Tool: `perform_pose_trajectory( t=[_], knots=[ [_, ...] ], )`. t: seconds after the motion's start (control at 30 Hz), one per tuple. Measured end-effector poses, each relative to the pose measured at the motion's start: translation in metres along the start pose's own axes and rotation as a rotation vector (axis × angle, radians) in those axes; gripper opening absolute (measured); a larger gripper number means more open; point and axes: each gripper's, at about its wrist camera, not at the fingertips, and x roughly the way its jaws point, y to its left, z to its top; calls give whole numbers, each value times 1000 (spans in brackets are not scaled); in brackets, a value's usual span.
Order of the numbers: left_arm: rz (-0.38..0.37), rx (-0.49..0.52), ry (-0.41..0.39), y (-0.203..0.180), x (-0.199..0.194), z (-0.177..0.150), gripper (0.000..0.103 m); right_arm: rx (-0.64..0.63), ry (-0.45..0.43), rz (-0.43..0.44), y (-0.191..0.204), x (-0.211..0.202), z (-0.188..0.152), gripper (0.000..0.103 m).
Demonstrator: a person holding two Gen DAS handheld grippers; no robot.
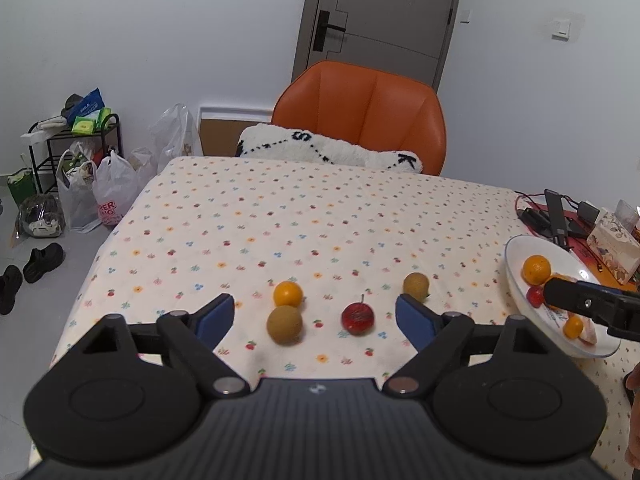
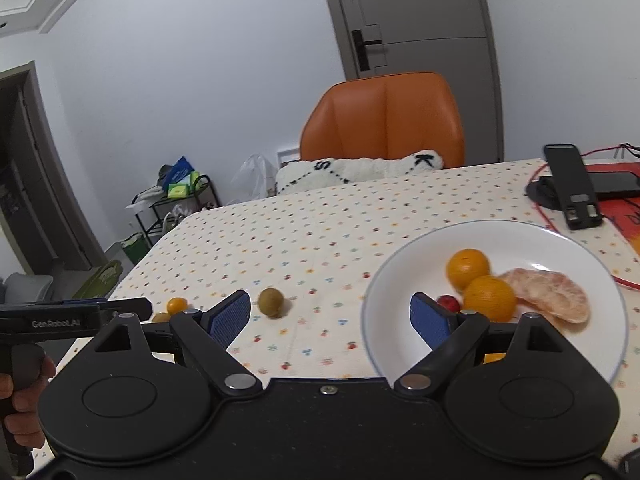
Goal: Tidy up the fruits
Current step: 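Move both open tools back from the plate to the remaining fruit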
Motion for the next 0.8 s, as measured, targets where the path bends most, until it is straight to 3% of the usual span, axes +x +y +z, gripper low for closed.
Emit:
perform_pose_trajectory(
  t=[0.13,0.77,0.8],
  knots=[
    [-2,-12,23,6,6,-2,72,-19,10,21,10,8,2,86],
    [-11,-48,97,26,45,-8,52,-66,94,84,33,51,5,73],
    [-13,-48,100,26,47,-8,46,-70,98,88,35,53,5,72]
  ],
)
